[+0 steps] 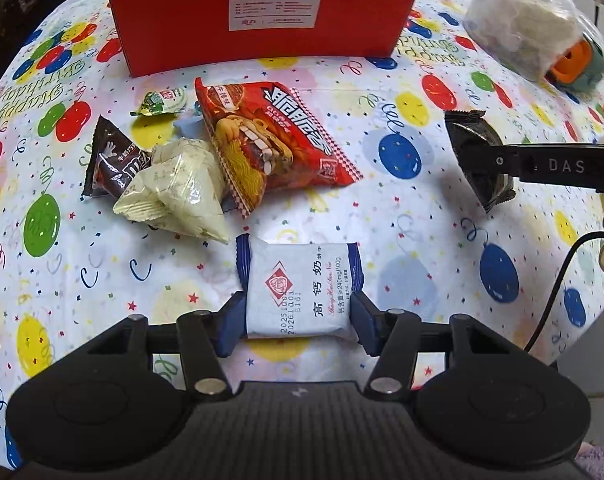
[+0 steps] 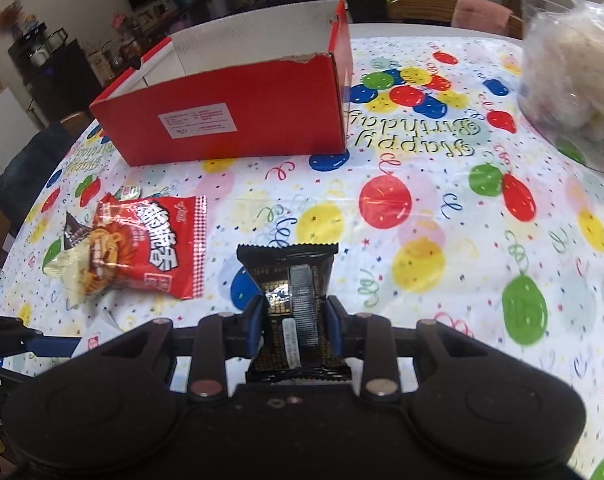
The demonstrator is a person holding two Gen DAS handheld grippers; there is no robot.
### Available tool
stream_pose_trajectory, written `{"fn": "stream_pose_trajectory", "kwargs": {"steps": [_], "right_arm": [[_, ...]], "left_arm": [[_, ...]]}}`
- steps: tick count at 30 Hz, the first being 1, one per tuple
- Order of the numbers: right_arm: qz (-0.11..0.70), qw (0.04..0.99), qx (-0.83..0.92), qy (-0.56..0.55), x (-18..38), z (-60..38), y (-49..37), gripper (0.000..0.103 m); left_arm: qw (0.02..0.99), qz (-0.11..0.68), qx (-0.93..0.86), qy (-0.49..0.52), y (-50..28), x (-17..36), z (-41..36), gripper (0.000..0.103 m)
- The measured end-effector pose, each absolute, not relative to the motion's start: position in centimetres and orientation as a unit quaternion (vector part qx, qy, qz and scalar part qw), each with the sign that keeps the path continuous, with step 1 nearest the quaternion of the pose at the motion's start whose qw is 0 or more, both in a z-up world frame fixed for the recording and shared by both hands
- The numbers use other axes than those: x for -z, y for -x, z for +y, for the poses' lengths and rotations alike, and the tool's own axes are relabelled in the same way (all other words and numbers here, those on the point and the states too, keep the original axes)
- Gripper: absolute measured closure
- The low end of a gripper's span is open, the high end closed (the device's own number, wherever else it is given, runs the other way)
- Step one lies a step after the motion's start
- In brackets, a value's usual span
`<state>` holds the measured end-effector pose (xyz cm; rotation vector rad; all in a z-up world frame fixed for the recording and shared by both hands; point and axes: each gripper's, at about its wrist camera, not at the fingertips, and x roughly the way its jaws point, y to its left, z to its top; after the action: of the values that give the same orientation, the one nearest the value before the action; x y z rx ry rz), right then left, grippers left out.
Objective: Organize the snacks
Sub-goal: 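Carry the white packet with left tool while right tool carries dark bar into red box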
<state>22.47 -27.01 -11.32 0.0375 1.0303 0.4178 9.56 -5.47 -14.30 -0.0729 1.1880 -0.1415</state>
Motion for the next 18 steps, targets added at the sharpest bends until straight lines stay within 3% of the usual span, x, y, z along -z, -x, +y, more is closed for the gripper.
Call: {"fn": "stream_pose_trajectory", "kwargs": {"steps": [7, 18], "right_arm": [[0.483, 0.858, -0.175, -0.024, 10.5, -26.5, -20.5, 0.073], [0.457, 0.873, -0.163, -0.046, 8.0, -26.8, -18.5, 0.073]], "left_arm": [[0.828, 0.553, 0.092, -0.004, -8.9, 14.3, -6.3, 0.048], [0.829, 0.549, 0.101, 0.036, -8.5, 13.7, -4.6, 0.054]]}}
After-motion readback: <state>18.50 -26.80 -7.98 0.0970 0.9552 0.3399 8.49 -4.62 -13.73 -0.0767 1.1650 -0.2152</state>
